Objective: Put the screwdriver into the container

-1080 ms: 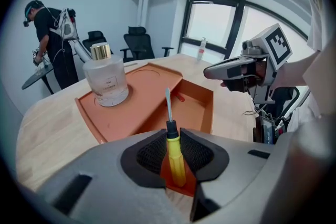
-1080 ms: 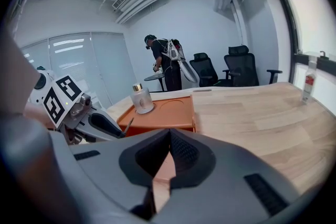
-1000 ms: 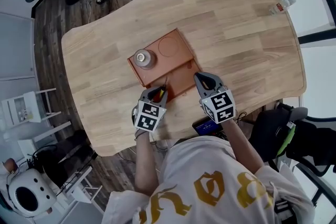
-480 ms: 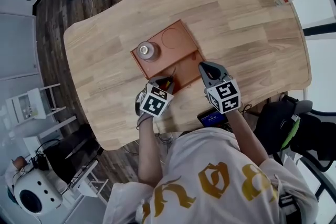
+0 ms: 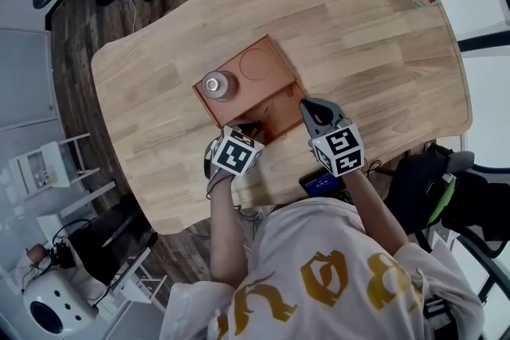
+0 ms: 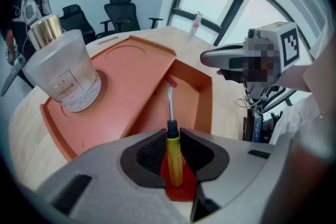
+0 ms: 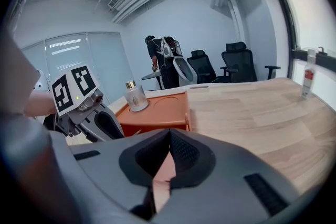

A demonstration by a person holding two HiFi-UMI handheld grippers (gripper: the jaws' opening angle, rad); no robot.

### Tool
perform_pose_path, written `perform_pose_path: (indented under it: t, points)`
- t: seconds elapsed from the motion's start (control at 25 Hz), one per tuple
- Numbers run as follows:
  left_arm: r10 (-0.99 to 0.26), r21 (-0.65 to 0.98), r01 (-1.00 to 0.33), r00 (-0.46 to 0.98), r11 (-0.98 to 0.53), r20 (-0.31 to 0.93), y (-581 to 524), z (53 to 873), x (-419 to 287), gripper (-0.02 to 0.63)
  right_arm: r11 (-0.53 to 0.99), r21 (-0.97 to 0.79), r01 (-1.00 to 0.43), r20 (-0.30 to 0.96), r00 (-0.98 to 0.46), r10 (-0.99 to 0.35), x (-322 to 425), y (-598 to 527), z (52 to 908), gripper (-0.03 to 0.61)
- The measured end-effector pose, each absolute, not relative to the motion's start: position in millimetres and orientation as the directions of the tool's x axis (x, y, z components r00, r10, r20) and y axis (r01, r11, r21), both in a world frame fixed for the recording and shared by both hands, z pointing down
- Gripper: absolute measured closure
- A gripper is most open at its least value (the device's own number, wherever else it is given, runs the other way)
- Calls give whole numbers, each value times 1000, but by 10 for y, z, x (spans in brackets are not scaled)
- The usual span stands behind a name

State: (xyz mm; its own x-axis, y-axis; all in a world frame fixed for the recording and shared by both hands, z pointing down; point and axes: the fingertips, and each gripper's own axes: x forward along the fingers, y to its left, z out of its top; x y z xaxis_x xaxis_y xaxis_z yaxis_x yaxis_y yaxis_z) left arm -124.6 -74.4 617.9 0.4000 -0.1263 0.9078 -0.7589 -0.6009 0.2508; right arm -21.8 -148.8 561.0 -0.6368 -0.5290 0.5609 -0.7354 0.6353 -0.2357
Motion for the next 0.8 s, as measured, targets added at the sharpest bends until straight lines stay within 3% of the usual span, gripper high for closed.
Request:
perform_pose_path:
  t: [0.8]
  points:
    - [90, 294, -765, 298, -573, 950, -777, 6403, -1116, 532, 585, -266, -766, 547, -620, -563, -22, -1620, 5655, 569]
